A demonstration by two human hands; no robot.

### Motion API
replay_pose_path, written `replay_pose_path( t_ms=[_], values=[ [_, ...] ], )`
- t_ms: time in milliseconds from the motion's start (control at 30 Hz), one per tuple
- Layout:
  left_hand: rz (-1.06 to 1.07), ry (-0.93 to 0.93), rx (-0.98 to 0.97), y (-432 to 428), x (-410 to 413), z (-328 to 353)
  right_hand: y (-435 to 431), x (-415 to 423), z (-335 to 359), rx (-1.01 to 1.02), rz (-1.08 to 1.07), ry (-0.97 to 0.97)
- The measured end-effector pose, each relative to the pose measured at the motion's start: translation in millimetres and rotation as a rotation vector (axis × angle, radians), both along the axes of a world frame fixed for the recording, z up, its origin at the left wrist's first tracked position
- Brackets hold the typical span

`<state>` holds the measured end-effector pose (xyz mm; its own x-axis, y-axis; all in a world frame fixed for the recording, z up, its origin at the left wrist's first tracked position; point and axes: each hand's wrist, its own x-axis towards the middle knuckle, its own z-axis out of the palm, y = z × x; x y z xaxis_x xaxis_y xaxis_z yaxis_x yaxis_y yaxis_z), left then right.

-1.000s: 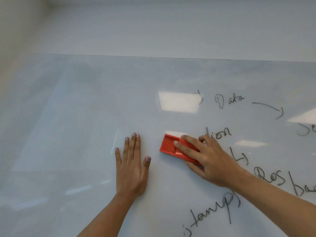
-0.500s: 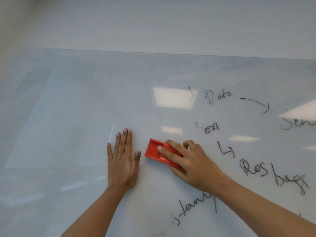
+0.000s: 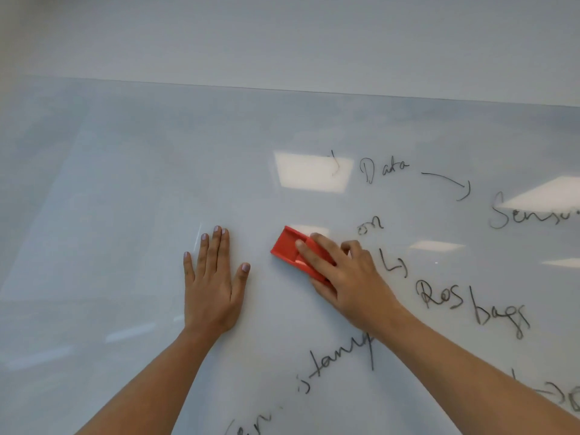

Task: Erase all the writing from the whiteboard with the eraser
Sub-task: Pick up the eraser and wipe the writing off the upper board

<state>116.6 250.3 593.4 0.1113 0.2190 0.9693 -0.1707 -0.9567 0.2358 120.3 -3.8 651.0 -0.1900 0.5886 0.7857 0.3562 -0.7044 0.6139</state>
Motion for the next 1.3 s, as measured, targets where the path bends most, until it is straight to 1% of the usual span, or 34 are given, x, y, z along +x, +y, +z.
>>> replay_pose_path(
  t_ms=[33,67,100,133,200,267,300,333,400,467,533,567,600,633,733,800,833,867,933,1000,1033,1067,1100,1200,1267,1300],
  values=[
    [0.017,0.005,-0.007,-0.1,-0.1,0.2,-12.0,1.1,2.9,-0.058,-0.019,-0.019],
    [0.032,0.007,-0.010,-0.5,-0.3,0.3,-26.1,2.8,9.2,-0.073,-0.039,-0.029],
    [0.044,0.008,-0.011,-1.4,-0.6,0.4,-41.0,4.1,17.9,-0.044,-0.047,-0.029],
    [0.057,0.009,-0.013,-1.5,-1.0,0.3,-54.6,5.0,27.7,0.026,-0.039,-0.017],
    [0.069,0.009,-0.044,-4.9,-1.1,-0.1,-75.9,5.1,48.5,0.236,-0.004,0.039],
    [0.041,0.004,-0.127,-14.7,-1.8,-0.7,-78.3,7.1,59.3,0.414,0.024,0.118],
    [0.017,0.000,-0.164,-22.9,-1.8,-0.5,-72.7,7.0,59.4,0.463,0.031,0.136],
    [-0.001,-0.003,-0.175,-32.5,-1.6,0.0,-64.3,5.7,55.5,0.469,0.039,0.147],
    [-0.006,-0.006,-0.107,-55.6,-0.8,2.7,-50.5,2.1,40.1,0.348,0.055,0.155],
    [0.009,-0.009,-0.010,-76.2,2.1,9.2,-54.0,2.1,24.5,0.152,0.007,0.131],
    [0.015,-0.016,0.017,-87.9,3.6,18.8,-74.3,3.3,25.2,-0.001,-0.046,0.082],
    [0.015,-0.023,0.010,-90.8,4.5,23.7,-85.9,4.0,30.3,-0.018,-0.061,0.067],
    [0.014,-0.030,0.004,-92.7,5.3,28.2,-96.5,4.6,36.4,0.016,-0.065,0.068],
    [0.013,-0.036,0.004,-95.0,6.4,33.9,-106.0,4.4,44.3,0.097,-0.052,0.084],
    [0.012,-0.039,0.030,-102.9,8.1,52.0,-112.0,6.6,67.3,0.395,0.016,0.176],
    [0.009,-0.037,0.041,-109.1,8.3,63.9,-93.7,3.9,69.4,0.476,0.020,0.200],
    [0.002,-0.033,0.039,-112.6,9.3,68.1,-84.3,2.6,64.2,0.452,0.024,0.210],
    [-0.006,-0.032,0.033,-114.7,10.6,70.9,-76.9,2.8,56.4,0.386,0.030,0.215],
    [-0.019,-0.041,0.023,-114.5,12.5,72.5,-74.4,3.7,38.9,0.185,0.016,0.197],
    [-0.020,-0.046,0.030,-112.5,14.5,71.5,-91.1,7.3,36.0,0.021,-0.023,0.147],
    [-0.021,-0.050,0.032,-111.8,15.3,70.9,-101.8,8.9,41.5,-0.013,-0.043,0.117],
    [-0.024,-0.054,0.032,-111.5,16.0,70.7,-110.7,10.4,49.0,-0.003,-0.055,0.094],
    [-0.028,-0.056,0.031,-111.4,15.8,70.6,-116.7,11.1,58.1,0.053,-0.051,0.085],
    [-0.044,-0.050,0.030,-113.0,15.4,70.4,-114.1,13.0,89.7,0.334,0.028,0.116],
    [-0.041,-0.055,0.032,-112.1,15.6,69.8,-89.9,12.5,108.3,0.480,0.033,0.139],
    [-0.040,-0.059,0.033,-111.6,16.2,69.8,-74.3,9.5,113.8,0.520,0.018,0.158]
  ],
)
